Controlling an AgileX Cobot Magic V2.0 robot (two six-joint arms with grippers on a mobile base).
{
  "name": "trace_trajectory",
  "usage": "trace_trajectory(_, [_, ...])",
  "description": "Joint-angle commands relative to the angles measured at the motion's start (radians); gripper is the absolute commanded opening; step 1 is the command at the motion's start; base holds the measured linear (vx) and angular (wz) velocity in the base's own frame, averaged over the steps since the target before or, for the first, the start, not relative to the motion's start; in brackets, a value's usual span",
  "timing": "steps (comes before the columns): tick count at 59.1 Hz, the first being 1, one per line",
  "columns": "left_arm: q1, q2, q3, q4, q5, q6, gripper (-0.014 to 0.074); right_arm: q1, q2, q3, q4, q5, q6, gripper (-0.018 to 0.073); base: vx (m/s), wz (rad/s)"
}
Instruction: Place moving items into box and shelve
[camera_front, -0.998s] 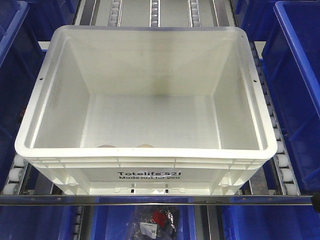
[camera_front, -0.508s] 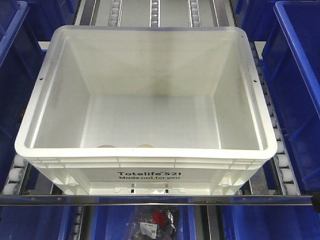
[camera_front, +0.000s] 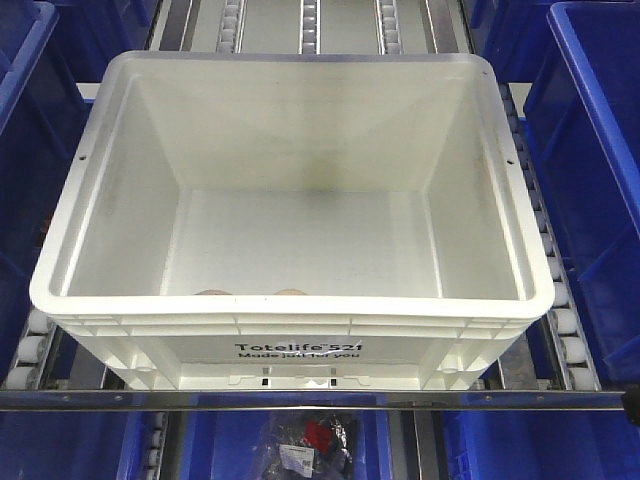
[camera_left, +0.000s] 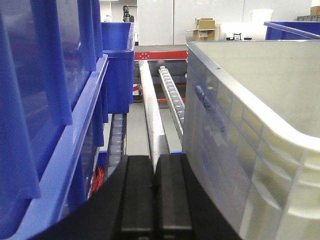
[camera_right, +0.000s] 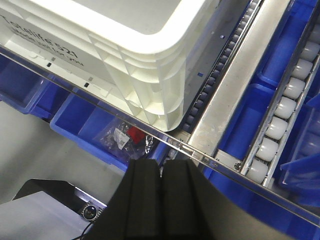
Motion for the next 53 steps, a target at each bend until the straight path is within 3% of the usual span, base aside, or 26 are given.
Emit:
trace_trajectory(1, [0.0, -0.015, 0.029, -0.01, -0.088, 0.0, 0.0014, -0.001, 0.01, -0.024, -0.008, -0.058, -0.002, -0.0015, 0.0, 0.0])
trace_trajectory(45, [0.0, -0.015, 0.028, -0.01, -0.088, 0.001, 0.0014, -0.001, 0.006, -0.024, -0.005, -0.059, -0.002, -0.0015, 0.0, 0.0])
trace_trajectory(53, [0.0, -0.015, 0.028, -0.01, -0.088, 0.001, 0.0014, -0.062, -0.027, -0.024, 0.016, -0.088, -0.004, -0.0015, 0.0, 0.0])
